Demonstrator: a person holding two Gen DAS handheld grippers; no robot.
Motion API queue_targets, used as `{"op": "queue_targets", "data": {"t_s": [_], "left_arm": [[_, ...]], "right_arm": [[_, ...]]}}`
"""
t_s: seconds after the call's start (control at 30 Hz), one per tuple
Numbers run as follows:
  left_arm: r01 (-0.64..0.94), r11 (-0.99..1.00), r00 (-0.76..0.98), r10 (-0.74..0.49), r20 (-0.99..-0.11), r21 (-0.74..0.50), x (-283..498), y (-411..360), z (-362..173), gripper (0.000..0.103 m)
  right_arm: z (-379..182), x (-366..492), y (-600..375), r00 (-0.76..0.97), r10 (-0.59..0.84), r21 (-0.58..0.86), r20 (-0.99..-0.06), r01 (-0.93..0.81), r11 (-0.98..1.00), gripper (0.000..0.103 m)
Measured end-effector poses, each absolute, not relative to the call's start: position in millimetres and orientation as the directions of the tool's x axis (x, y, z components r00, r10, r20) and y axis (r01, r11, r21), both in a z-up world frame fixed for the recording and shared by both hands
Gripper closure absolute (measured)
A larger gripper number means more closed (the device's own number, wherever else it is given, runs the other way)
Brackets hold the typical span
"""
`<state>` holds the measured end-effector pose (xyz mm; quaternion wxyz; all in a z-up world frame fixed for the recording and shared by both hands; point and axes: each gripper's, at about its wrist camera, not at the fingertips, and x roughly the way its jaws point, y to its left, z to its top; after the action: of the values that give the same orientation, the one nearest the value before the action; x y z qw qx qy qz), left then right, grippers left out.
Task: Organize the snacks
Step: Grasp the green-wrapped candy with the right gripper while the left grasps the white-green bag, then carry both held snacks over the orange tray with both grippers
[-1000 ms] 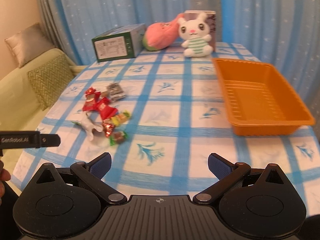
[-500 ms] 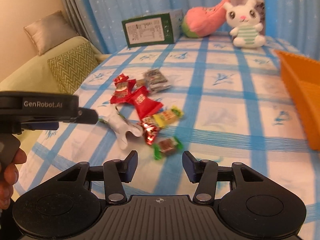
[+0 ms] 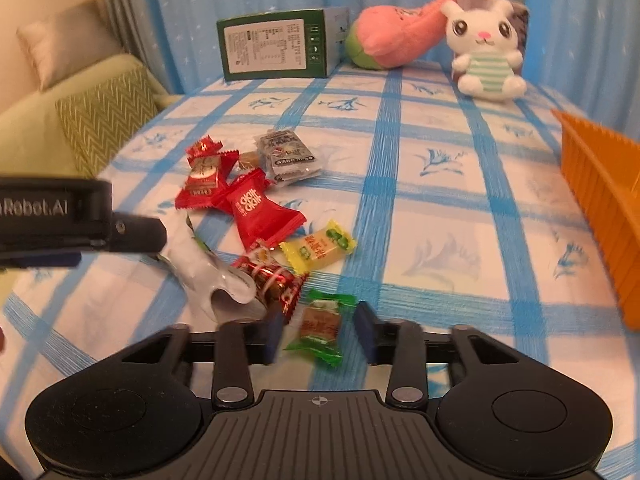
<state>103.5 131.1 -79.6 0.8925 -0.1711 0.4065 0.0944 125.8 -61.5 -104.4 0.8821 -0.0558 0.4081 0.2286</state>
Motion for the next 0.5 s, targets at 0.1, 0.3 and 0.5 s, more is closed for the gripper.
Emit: {"op": "queue_targets", "data": {"t_s": [0.1,0.3,0.5], "left_arm": [[-0.293,0.928,0.656,0.021,-0.755,-0.229,103.7,127.0,-81.1,0.011],[-0.279,0.922,0.644,-0.027,-0.764,-0.267,111.9,115.0,-92.2,0.021],[-0.319,0.889,0.648,-0.049,-0.760,-0.330,126.2,114.9,-104.8,0.045]], "right_arm": [[-106.4,123.2,-66.4,0.564,0.351,0.058,-0.747,-0.471,0.880,0.082],[-102.5,117.8,-90.8,0.574,0.335,0.065,-0.747,-0.439,0.896,0.082],[-97.4,114.9,-109.0,0.591,0.322,0.067,-0.739,-0.411,0.909,0.082]]}}
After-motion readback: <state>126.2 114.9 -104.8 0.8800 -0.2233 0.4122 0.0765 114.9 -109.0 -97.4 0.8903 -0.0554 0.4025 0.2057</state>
